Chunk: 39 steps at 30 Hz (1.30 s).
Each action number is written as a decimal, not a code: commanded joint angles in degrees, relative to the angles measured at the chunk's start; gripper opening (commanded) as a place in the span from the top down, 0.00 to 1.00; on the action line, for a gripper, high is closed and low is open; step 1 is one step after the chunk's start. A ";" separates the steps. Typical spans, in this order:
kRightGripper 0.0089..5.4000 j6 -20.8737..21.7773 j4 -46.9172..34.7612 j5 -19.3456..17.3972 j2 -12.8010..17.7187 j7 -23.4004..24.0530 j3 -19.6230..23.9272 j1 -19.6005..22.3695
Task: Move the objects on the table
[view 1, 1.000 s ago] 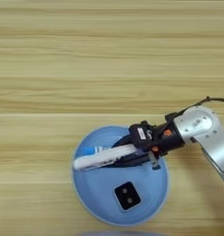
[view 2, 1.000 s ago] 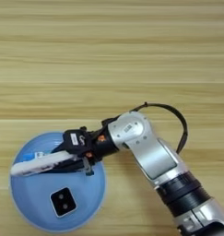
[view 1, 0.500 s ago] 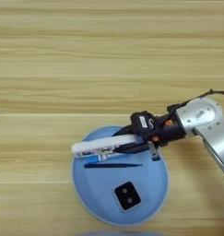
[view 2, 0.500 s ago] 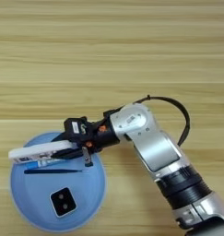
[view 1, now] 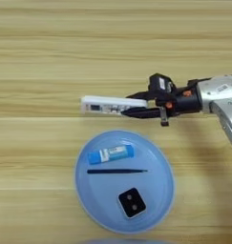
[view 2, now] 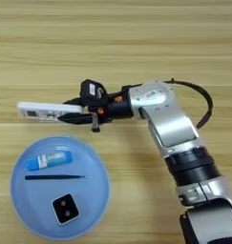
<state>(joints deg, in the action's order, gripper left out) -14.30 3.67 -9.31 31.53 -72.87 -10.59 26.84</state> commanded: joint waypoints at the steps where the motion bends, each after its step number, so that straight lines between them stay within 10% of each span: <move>1: 0.79 2.48 3.90 0.45 1.40 4.05 3.52 5.81; 39: 0.79 21.42 31.06 11.14 0.94 17.83 4.34 4.70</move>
<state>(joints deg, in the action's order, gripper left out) 5.64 35.09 1.26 31.03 -57.54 -7.49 26.79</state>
